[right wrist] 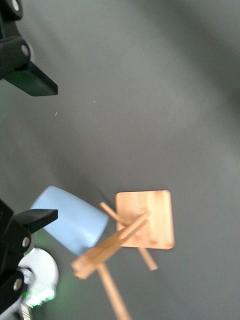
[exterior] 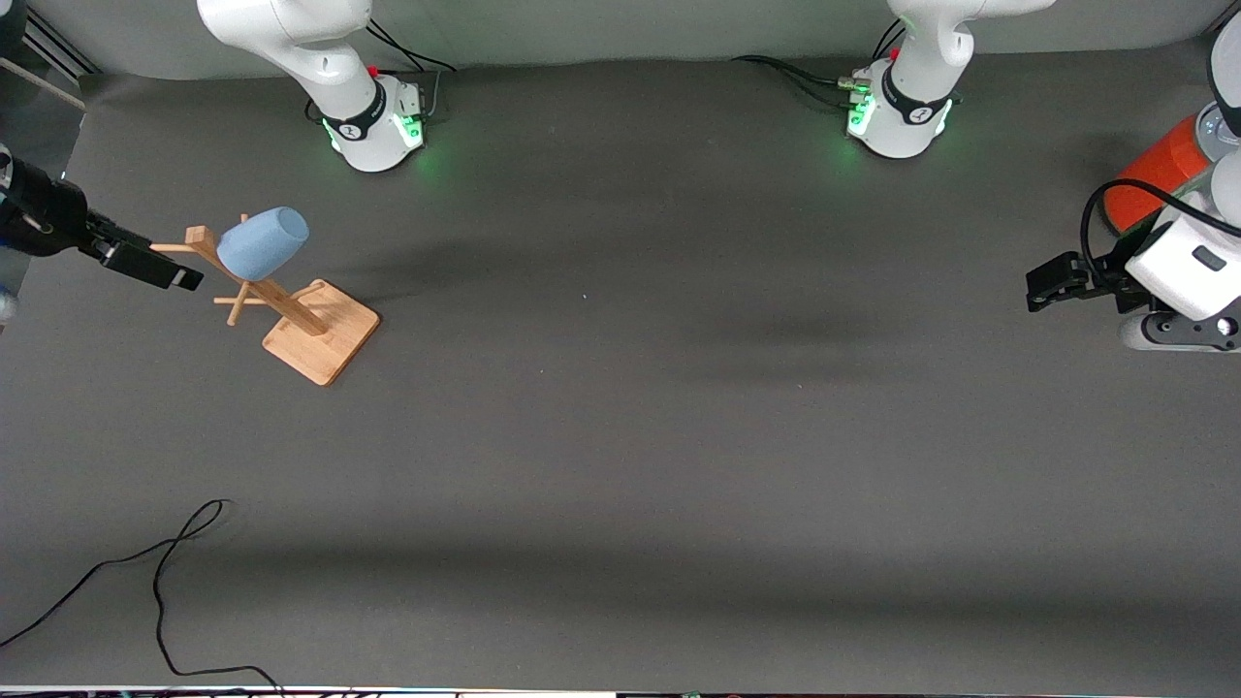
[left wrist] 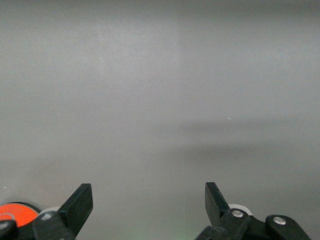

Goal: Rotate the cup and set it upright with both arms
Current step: 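Reach the right gripper to the light blue cup on the wooden stand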

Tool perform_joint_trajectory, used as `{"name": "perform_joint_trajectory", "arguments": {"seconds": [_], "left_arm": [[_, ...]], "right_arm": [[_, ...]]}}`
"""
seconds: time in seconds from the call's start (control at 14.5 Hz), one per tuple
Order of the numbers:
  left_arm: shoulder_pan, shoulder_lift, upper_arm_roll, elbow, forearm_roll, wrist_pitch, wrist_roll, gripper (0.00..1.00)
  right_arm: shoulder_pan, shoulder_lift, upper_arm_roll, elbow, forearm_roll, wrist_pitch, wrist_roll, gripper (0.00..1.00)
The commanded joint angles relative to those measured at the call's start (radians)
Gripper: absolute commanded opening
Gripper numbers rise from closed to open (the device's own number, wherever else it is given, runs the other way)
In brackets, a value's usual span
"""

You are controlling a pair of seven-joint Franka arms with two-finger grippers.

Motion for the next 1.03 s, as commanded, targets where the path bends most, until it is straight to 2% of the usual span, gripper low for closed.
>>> {"name": "perform_joint_trajectory", "arguments": {"seconds": [0.0, 0.07, 0.21, 0.34, 0.96], "left_arm": [[0.005, -0.013, -0.004, -0.010, 0.009, 0.009, 0.013, 1.00], [0.005, -0.013, -0.004, -0.010, 0.009, 0.009, 0.013, 1.00], [0.005, -0.013, -0.004, -0.010, 0.008, 0.009, 0.013, 1.00], [0.005, -0.013, -0.004, -0.010, 0.008, 0.009, 0.013, 1.00], [0.005, -0.012, -0.004, -0.010, 0.009, 0.009, 0.013, 1.00]], "right_arm": [[0.001, -0.101, 0.001, -0.140, 0.049, 0.018, 0.330, 1.00], [0.001, -0.142, 0.000, -0.210, 0.079, 0.039, 0.404, 1.00], [-0.001, -0.257, -0.008, -0.406, 0.080, 0.149, 0.432, 1.00], [-0.001, -0.340, -0.008, -0.549, 0.074, 0.232, 0.440, 1.00], [-0.004, -0.353, -0.037, -0.708, 0.066, 0.347, 0.427, 1.00]]}}
